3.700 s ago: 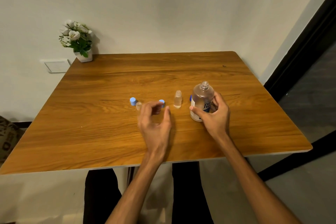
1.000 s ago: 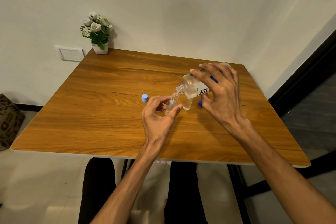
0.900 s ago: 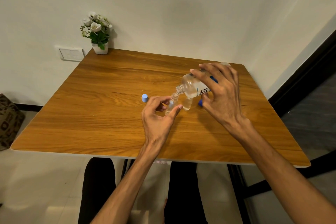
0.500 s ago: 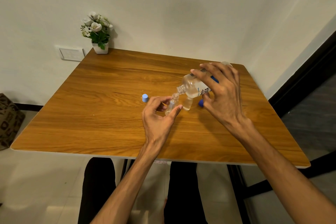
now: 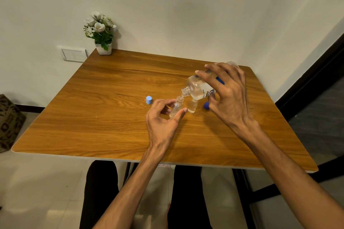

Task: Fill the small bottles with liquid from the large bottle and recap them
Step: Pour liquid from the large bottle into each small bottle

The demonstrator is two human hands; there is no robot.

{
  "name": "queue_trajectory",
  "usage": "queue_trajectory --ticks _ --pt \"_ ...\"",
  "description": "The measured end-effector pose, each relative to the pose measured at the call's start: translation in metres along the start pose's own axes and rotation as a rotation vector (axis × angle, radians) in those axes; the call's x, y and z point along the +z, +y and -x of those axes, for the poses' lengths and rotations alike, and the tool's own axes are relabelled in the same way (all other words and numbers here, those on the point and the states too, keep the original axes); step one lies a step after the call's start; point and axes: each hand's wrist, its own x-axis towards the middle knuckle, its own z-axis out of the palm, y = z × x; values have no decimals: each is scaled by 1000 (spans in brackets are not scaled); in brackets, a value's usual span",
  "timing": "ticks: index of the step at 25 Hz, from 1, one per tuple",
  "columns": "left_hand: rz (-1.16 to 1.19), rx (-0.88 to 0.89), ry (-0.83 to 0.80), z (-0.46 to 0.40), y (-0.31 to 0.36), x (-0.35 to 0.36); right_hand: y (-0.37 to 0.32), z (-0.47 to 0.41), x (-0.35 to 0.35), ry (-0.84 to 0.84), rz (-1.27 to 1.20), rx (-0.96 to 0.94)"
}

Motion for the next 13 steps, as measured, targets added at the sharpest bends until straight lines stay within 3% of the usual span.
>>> queue_trajectory --ticks 13 --pt "-20 -15 1 2 0 -1 0 -3 -1 13 15 -61"
